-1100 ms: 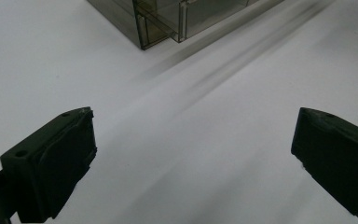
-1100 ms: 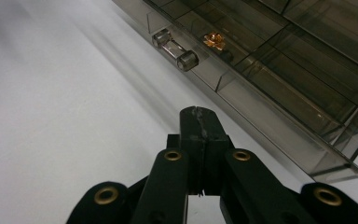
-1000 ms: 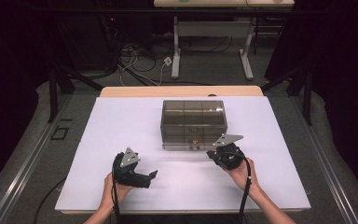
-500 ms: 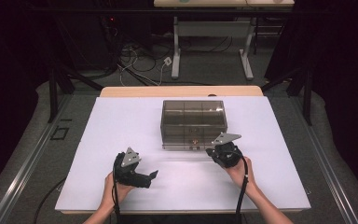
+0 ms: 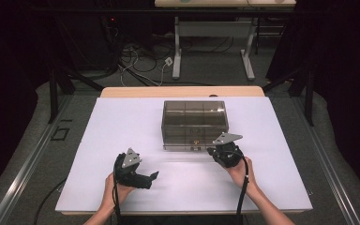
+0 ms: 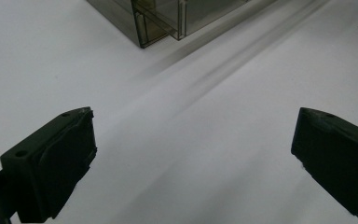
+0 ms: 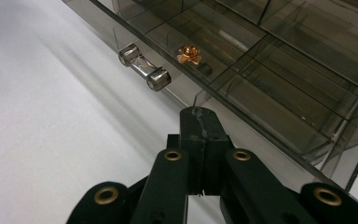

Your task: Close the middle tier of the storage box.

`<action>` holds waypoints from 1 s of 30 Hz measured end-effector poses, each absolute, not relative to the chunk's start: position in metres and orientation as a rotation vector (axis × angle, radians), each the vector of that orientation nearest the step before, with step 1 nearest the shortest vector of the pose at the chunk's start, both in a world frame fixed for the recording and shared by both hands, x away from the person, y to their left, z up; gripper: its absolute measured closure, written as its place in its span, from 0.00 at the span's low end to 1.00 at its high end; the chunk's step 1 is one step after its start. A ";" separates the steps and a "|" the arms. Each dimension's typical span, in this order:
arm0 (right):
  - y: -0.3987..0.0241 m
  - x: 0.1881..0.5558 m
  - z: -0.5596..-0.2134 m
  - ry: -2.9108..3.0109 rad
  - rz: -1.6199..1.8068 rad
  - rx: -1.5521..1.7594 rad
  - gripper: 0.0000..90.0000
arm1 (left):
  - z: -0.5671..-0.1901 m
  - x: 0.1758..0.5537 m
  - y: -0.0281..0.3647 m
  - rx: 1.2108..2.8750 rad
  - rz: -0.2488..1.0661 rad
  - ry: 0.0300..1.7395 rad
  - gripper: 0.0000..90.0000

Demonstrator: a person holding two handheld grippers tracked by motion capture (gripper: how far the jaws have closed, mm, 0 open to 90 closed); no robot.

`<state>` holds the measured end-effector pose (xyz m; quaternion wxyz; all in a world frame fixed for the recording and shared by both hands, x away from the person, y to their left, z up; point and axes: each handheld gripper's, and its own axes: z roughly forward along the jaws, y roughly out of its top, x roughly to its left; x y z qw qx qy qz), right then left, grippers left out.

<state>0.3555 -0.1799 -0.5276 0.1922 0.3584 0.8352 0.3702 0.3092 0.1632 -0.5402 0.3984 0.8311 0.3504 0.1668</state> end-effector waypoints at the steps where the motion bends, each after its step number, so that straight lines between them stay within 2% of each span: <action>1: -0.180 0.355 -0.527 2.340 1.040 1.006 1.00 | -0.540 0.309 0.163 2.107 0.420 0.885 0.00; 30: -0.178 0.361 -0.529 2.338 1.022 1.016 1.00 | -0.541 0.309 0.163 2.103 0.437 0.900 0.00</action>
